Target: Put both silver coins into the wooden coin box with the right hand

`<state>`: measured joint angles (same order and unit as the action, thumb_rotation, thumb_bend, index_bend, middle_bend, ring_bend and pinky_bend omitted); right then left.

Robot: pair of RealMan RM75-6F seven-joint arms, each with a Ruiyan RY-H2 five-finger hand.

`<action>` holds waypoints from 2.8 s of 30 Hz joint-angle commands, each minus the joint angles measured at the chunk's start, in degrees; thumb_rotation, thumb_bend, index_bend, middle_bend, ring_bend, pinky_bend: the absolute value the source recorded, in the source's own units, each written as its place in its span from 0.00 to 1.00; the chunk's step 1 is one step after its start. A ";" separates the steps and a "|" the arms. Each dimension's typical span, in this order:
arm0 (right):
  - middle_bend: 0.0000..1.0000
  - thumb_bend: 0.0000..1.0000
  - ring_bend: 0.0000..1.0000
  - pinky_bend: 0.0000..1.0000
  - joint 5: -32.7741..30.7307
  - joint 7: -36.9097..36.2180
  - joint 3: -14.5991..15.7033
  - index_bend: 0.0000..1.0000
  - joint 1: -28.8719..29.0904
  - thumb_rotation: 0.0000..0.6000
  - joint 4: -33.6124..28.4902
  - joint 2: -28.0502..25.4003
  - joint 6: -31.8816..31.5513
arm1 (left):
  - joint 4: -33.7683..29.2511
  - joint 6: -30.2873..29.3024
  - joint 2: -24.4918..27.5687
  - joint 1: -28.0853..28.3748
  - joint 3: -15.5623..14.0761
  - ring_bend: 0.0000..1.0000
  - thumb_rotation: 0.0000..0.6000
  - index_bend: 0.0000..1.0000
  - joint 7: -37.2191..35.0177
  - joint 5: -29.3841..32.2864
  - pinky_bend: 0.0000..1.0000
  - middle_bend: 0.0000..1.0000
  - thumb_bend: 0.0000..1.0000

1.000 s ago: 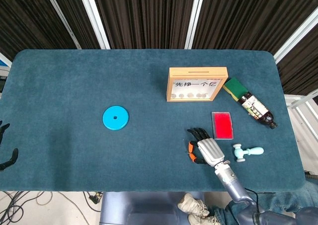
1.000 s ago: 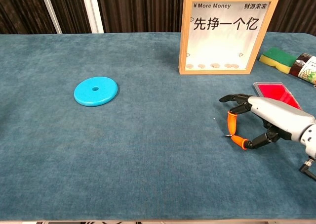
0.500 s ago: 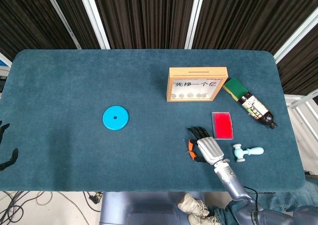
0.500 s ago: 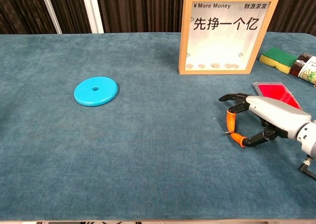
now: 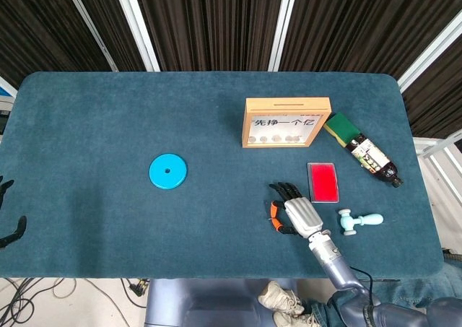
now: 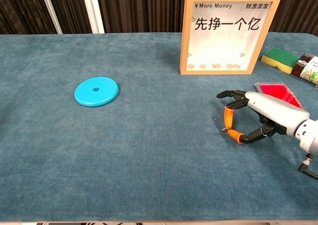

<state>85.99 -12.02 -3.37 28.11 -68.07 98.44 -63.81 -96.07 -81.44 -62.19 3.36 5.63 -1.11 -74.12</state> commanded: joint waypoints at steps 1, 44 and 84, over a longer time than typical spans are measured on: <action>0.11 0.62 0.00 0.00 0.08 -0.32 -0.45 0.81 -0.09 1.00 -0.67 -0.55 -0.84 | 0.02 -0.02 0.02 -0.03 -0.01 0.00 1.00 0.13 0.02 0.02 0.00 0.00 0.41; 0.09 0.62 0.00 0.00 -22.99 5.71 -26.87 0.89 13.84 1.00 -13.14 -26.27 8.90 | -0.57 0.94 -0.77 -0.02 1.10 0.00 1.00 0.13 1.68 4.41 0.00 0.00 0.41; 0.07 0.62 0.00 0.00 -31.11 -4.49 -24.77 0.91 27.87 1.00 4.44 -28.16 40.95 | -2.15 3.78 -0.94 0.88 2.33 0.00 1.00 0.15 7.36 12.75 0.00 0.00 0.41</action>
<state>54.96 -16.25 -28.21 55.87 -63.51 70.46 -23.23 -98.21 -77.69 -63.15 4.23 7.96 6.26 -61.38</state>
